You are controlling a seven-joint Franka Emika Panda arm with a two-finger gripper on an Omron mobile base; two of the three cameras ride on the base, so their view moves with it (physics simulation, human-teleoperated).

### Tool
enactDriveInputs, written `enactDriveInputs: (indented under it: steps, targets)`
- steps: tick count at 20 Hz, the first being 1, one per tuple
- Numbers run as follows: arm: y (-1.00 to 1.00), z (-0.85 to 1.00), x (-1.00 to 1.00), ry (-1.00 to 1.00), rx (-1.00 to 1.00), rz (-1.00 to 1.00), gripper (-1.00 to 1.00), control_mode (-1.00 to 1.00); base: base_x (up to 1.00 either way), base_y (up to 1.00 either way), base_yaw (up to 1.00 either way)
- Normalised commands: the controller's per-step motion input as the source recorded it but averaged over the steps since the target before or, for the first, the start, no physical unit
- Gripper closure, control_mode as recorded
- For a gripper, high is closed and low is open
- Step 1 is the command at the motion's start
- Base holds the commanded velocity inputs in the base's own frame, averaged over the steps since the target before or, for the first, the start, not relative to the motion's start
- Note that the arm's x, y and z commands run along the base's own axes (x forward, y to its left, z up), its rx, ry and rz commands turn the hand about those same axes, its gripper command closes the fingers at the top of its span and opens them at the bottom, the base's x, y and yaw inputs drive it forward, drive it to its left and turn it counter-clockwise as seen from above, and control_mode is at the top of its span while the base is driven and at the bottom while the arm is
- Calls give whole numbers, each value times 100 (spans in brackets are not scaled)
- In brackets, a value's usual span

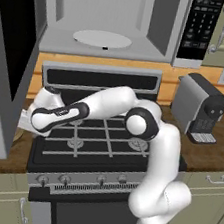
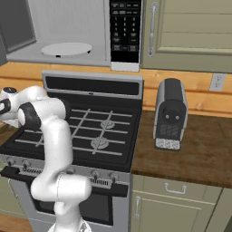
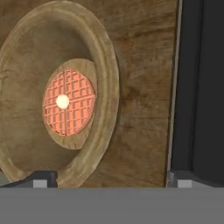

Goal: Open the microwave, place the bowl with waffle inside the microwave, then close the microwave door and turn it on.

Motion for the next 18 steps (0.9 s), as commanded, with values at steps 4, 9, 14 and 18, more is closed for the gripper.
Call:
enactDriveInputs:
  steps: [4,9,14,18]
  targets:
    - [24,0,31,3,0,0,-100,-100,0,0,0]
    - [3,-26,30,0,-1,0,-100,-100,0,0,0]
    - [0,-42,20,0,0,0,-100,-100,0,0,0]
    - [6,-32,16,0,0,0,-100,-100,0,0,0]
